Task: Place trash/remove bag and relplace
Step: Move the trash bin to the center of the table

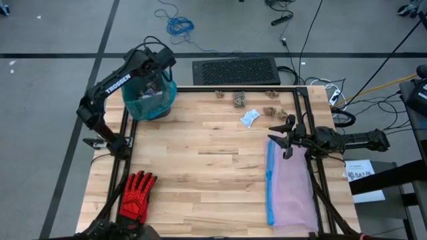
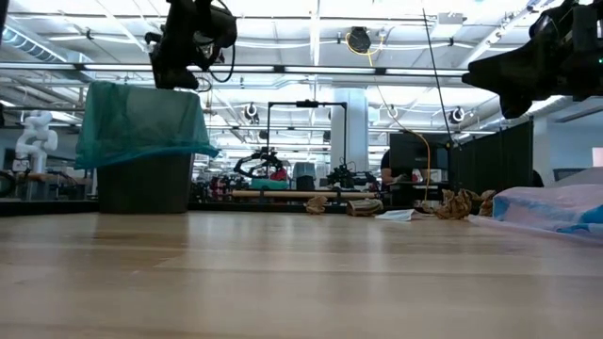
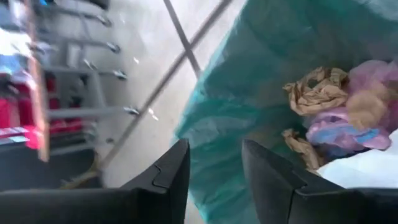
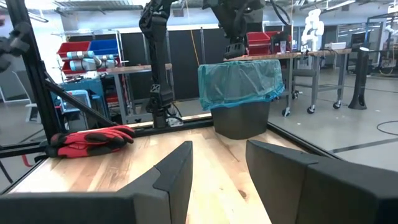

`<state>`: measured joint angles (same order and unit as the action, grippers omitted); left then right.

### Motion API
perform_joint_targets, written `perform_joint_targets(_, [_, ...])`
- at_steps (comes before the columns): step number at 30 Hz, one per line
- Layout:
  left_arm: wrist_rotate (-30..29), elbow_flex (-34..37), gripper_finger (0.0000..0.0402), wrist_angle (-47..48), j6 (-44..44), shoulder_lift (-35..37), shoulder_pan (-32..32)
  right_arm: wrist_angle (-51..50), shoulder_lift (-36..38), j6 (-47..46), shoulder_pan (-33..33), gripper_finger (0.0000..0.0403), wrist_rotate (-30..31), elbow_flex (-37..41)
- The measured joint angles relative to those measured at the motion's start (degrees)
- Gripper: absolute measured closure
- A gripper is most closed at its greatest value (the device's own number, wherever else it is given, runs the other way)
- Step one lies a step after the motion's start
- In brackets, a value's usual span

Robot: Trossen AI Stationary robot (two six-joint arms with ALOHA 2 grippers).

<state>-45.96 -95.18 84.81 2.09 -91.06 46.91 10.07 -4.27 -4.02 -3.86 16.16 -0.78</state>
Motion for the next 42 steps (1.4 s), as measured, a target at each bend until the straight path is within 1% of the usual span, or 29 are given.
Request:
perform_joint_targets(3, [3.1, 1.8, 0.0287, -0.6, 2.0, -0.5, 1.5, -0.2, 0.0, -1.3, 0.0, 0.0259, 0.0, 0.0])
perform_joint_targets(6, [3.6, 5.2, 0.0321, -1.7, 2.1, -0.5, 2.6, -1.5, 0.0, -2.7, 0.0, 0.0259, 0.0, 0.0])
perform_joint_targets(11, [4.5, 10.9, 0.0383, -5.2, 2.0, -0.4, 2.4, -4.3, 0.0, -5.5, 0.0, 0.0259, 0.0, 0.0])
perform_joint_targets(13, [7.1, 12.0, 0.0396, -6.5, 1.9, -0.4, 1.7, -4.6, 0.0, -6.2, 0.0, 0.0259, 0.0, 0.0])
perform_joint_targets(20, [16.7, 12.2, 0.04, -11.0, 2.1, -0.4, -3.1, -4.7, 0.0, -6.9, 0.0, 0.0259, 0.0, 0.0])
perform_joint_targets(23, [21.3, 12.2, 0.04, -12.6, 3.5, -0.4, -5.6, -4.7, 0.0, -6.9, 0.0, 0.0259, 0.0, 0.0])
perform_joint_targets(30, [29.9, 12.2, 0.0401, -19.4, 5.0, -0.4, -13.3, -4.6, 0.0, -6.9, 0.0, 0.0259, 0.0, 0.0])
perform_joint_targets(35, [32.8, 12.2, 0.0401, -24.2, 5.2, -0.4, -19.2, -4.6, 0.0, -6.9, 0.0, 0.0259, 0.0, 0.0])
perform_joint_targets(42, [32.8, 12.1, 0.0401, -26.4, 3.8, -1.6, -27.4, -3.7, 0.0, -5.3, 0.0, 0.0259, 0.0, 0.0])
